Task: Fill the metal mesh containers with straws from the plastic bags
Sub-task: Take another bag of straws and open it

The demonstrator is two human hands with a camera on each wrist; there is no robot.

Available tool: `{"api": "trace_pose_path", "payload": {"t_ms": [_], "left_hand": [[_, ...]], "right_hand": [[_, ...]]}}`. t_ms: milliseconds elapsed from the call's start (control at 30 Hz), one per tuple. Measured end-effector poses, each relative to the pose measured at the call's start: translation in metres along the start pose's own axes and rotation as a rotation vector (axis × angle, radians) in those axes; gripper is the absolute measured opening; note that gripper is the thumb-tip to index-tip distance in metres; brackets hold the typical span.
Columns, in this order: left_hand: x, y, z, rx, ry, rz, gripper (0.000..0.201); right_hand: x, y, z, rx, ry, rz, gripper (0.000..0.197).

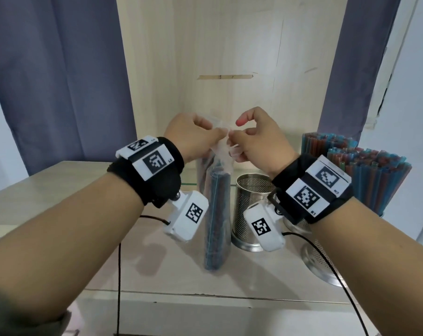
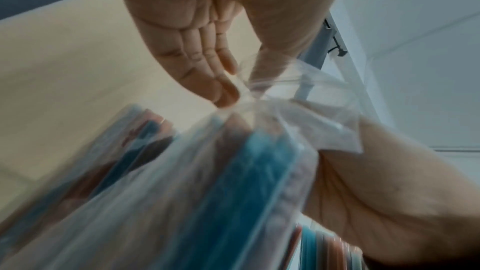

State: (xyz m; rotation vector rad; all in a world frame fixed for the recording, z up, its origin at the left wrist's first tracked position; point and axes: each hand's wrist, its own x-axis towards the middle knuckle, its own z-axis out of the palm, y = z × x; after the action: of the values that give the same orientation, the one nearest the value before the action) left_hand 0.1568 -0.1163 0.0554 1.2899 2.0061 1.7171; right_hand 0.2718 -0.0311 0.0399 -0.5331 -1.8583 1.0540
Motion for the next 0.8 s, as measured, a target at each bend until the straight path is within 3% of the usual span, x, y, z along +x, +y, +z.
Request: {"api": "trace_pose_path", "payload": {"t_ms": [100, 167, 267, 400, 533, 633, 733, 800], "left_hand": [[0.007, 0.000, -0.008, -0.022, 0.155, 0.056, 0.012], [0.005, -0.004, -0.013, 0.138, 0.205, 0.172, 0.011], [0.001, -0.009, -0.015, 0.479, 0.051, 0.277, 0.026], [-0.001, -0.002, -0.017, 0.679, -0.184, 0.127, 0.037], [-0.003, -0.008, -0.019, 0.768, -0.162, 0.064, 0.032], [-0.007, -0.016, -0.021, 0.588, -0.231, -0.038, 0.080], [-0.015, -0.017, -0.020, 0.183, -0.359, -0.217, 0.086], [-0.017, -0.017, -0.018, -0.096, -0.361, -0.242, 0.088]], "right_hand": [[0.002, 0.005, -0.004, -0.031, 0.173, -0.008, 0.018], [0.001, 0.008, -0.009, -0.237, 0.234, -0.013, 0.016], [-0.001, 0.008, -0.009, -0.436, 0.008, 0.012, 0.036], [-0.004, -0.005, -0.006, -0.596, -0.303, 0.110, 0.047], [-0.010, -0.006, -0.012, -0.599, -0.426, 0.238, 0.065], [-0.013, 0.001, -0.022, -0.525, -0.495, 0.313, 0.095], [-0.014, 0.009, -0.026, -0.465, -0.541, 0.333, 0.102], [-0.012, 0.014, -0.027, -0.126, -0.545, 0.420, 0.114]]}}
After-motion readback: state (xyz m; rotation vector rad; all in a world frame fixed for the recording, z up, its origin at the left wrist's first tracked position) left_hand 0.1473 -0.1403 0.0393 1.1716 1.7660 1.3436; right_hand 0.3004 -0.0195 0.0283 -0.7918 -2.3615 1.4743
